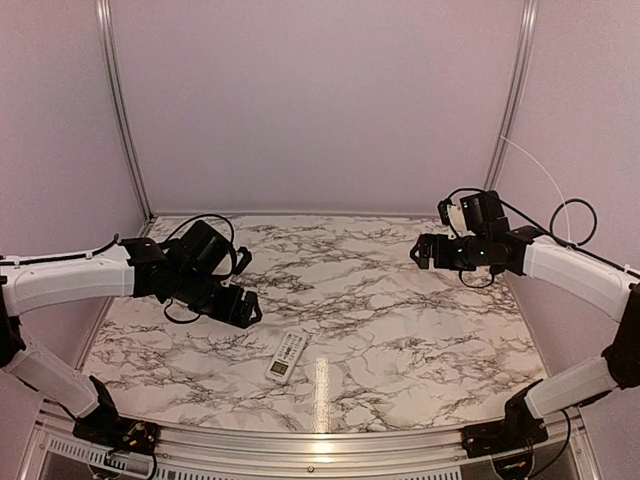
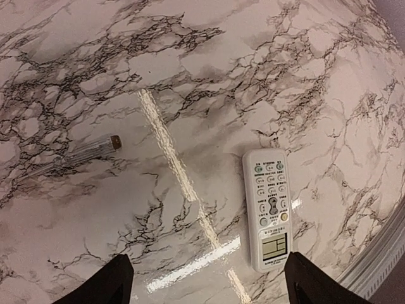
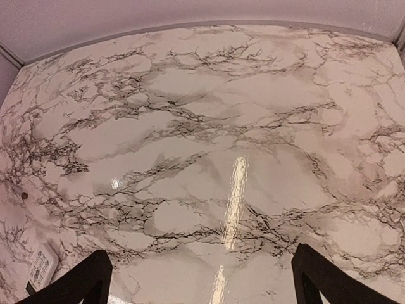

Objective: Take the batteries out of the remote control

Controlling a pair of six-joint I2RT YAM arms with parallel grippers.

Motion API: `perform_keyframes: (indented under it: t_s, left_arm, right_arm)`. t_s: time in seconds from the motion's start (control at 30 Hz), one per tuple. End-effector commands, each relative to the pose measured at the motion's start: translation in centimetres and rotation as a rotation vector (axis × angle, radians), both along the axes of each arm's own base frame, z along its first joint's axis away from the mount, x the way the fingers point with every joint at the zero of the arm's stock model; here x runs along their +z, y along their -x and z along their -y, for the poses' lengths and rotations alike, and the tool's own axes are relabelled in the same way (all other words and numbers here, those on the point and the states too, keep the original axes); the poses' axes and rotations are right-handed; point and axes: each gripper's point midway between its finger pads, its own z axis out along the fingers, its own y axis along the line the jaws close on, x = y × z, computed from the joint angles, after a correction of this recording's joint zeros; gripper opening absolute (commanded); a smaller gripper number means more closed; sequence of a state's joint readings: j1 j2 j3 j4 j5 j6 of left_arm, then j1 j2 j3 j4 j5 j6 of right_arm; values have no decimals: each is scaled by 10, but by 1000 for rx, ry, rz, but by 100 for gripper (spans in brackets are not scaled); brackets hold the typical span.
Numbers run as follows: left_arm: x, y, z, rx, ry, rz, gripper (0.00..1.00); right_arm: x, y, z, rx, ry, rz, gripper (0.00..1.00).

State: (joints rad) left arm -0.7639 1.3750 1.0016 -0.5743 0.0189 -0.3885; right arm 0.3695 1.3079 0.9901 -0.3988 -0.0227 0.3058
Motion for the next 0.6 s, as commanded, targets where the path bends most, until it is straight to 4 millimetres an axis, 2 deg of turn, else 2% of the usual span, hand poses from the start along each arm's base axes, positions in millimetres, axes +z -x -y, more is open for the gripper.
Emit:
perform_keyframes:
  t_s: [0.0,0.2,0.4,0.57]
  left_arm:
    - [-17,21,28,-98,-64,-25,87]
    - [-33,41,62,-138,-119,-42,85]
    - [-53,77,87,-178,-168,-63,85]
    - [-65,82,86,-105,-214,-86,85]
  right_arm:
    - [-18,12,-10,15,25,-71,99]
    - [-24,14,-11,30,40,-95,98]
    - [-28,14,-12,47,59,-112,98]
    - [-31,14,-15,65,51,-119,98]
